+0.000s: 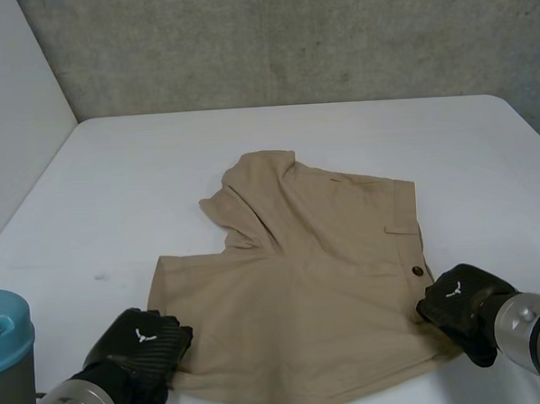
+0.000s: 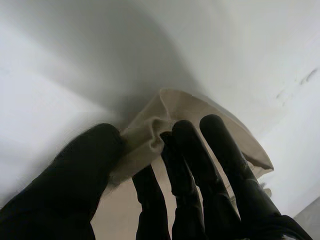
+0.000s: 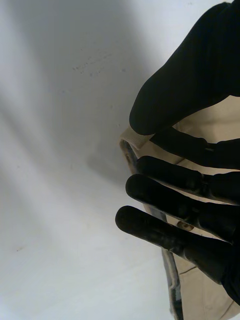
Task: Fold the shorts.
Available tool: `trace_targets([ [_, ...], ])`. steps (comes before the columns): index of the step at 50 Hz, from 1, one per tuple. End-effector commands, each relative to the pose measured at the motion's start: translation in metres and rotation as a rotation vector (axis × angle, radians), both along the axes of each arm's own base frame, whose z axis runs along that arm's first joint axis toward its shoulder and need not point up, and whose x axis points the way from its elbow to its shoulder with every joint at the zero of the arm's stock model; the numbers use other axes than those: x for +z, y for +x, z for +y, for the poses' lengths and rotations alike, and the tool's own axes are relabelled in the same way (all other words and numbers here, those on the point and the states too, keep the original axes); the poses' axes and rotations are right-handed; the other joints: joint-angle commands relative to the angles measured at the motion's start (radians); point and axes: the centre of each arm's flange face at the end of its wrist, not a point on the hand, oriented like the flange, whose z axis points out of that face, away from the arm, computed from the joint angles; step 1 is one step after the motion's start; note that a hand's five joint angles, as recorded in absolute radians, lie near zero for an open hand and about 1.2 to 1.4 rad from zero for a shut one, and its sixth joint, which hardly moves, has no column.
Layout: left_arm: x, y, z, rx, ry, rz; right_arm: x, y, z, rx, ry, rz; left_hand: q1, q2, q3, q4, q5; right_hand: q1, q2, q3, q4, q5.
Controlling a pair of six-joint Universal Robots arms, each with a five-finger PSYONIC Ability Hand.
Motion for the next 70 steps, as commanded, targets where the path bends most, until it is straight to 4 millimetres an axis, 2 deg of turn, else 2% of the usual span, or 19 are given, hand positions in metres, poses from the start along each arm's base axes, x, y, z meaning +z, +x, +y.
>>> trace_targets([
  [1,0.029,-0.015,-0.025,-0.047,-0.155,0.013,0.001,0.000,-0.014,-0.017,-0.056,-0.043,-0.624,-0.668,-0.665,-0.669,-0.631,0.420,0.216,0.215,0.204,0.228],
  [3,0.045,-0.024,-0.043,-0.085,-0.251,0.011,0.002,0.001,-0.018,-0.018,-0.083,-0.060,-0.756,-0.800,-0.797,-0.801,-0.763,0.420,0.216,0.215,0.204,0.228],
  [6,0.052,-0.035,-0.060,-0.126,-0.328,0.022,0.002,0.002,-0.021,-0.021,-0.105,-0.070,-0.815,-0.859,-0.857,-0.860,-0.823,0.420,0.216,0.215,0.204,0.228],
  [7,0.048,-0.044,-0.074,-0.152,-0.357,0.023,0.001,0.002,-0.022,-0.022,-0.112,-0.075,-0.812,-0.857,-0.854,-0.857,-0.820,0.420,0.216,0.215,0.204,0.228],
  [10,0.041,-0.056,-0.099,-0.170,-0.396,0.030,0.000,0.004,-0.023,-0.022,-0.119,-0.083,-0.792,-0.836,-0.833,-0.837,-0.799,0.420,0.216,0.215,0.204,0.228],
  [11,0.036,-0.060,-0.119,-0.160,-0.416,0.033,-0.001,0.004,-0.023,-0.023,-0.120,-0.086,-0.777,-0.821,-0.819,-0.822,-0.785,0.420,0.216,0.215,0.204,0.228],
  [12,0.033,-0.062,-0.127,-0.155,-0.418,0.035,-0.001,0.004,-0.023,-0.023,-0.122,-0.089,-0.762,-0.807,-0.804,-0.808,-0.770,0.420,0.216,0.215,0.204,0.228],
  [14,0.019,-0.070,-0.150,-0.150,-0.409,0.037,-0.002,0.005,-0.024,-0.026,-0.131,-0.097,-0.713,-0.757,-0.754,-0.758,-0.720,0.420,0.216,0.215,0.204,0.228],
  [18,0.000,-0.085,-0.185,-0.144,-0.407,0.039,-0.009,0.006,-0.027,-0.035,-0.123,-0.104,-0.669,-0.713,-0.710,-0.714,-0.676,0.420,0.216,0.215,0.204,0.228],
  [22,-0.018,-0.095,-0.210,-0.158,-0.412,0.050,-0.014,0.007,-0.028,-0.040,-0.109,-0.105,-0.630,-0.675,-0.672,-0.675,-0.638,0.420,0.216,0.215,0.204,0.228],
  [26,-0.028,-0.095,-0.234,-0.185,-0.416,0.079,-0.018,0.007,-0.030,-0.044,-0.107,-0.106,-0.610,-0.654,-0.651,-0.655,-0.617,0.420,0.216,0.215,0.204,0.228],
  [37,-0.053,-0.103,-0.249,-0.232,-0.332,0.082,-0.019,0.006,-0.034,-0.053,-0.129,-0.113,-0.463,-0.507,-0.505,-0.508,-0.471,0.420,0.216,0.215,0.204,0.228],
  [43,-0.058,-0.104,-0.247,-0.237,-0.293,0.071,-0.019,0.005,-0.035,-0.056,-0.138,-0.115,-0.349,-0.393,-0.390,-0.394,-0.356,0.420,0.216,0.215,0.204,0.228],
  [44,-0.057,-0.104,-0.248,-0.237,-0.295,0.072,-0.019,0.005,-0.036,-0.056,-0.140,-0.116,-0.302,-0.346,-0.343,-0.347,-0.309,0.420,0.216,0.215,0.204,0.228],
  [49,-0.048,-0.103,-0.254,-0.210,-0.330,0.073,-0.018,0.005,-0.037,-0.057,-0.147,-0.117,0.299,0.255,0.257,0.254,0.291,0.420,0.216,0.215,0.204,0.228],
  [56,-0.050,-0.087,-0.262,-0.088,-0.337,-0.002,-0.019,0.005,-0.036,-0.057,-0.147,-0.117,0.300,0.256,0.259,0.255,0.293,0.420,0.216,0.215,0.204,0.228],
  [63,-0.064,-0.070,-0.255,-0.050,-0.287,-0.080,-0.019,0.005,-0.036,-0.057,-0.145,-0.117,0.300,0.256,0.259,0.255,0.293,0.420,0.216,0.215,0.204,0.228],
  [69,-0.045,-0.067,-0.237,-0.065,-0.295,-0.088,-0.019,0.005,-0.036,-0.056,-0.144,-0.115,0.286,0.242,0.244,0.241,0.278,0.420,0.216,0.215,0.204,0.228],
  [70,-0.043,-0.068,-0.236,-0.067,-0.297,-0.085,-0.019,0.005,-0.036,-0.056,-0.144,-0.115,0.196,0.151,0.154,0.151,0.188,0.420,0.216,0.215,0.204,0.228],
])
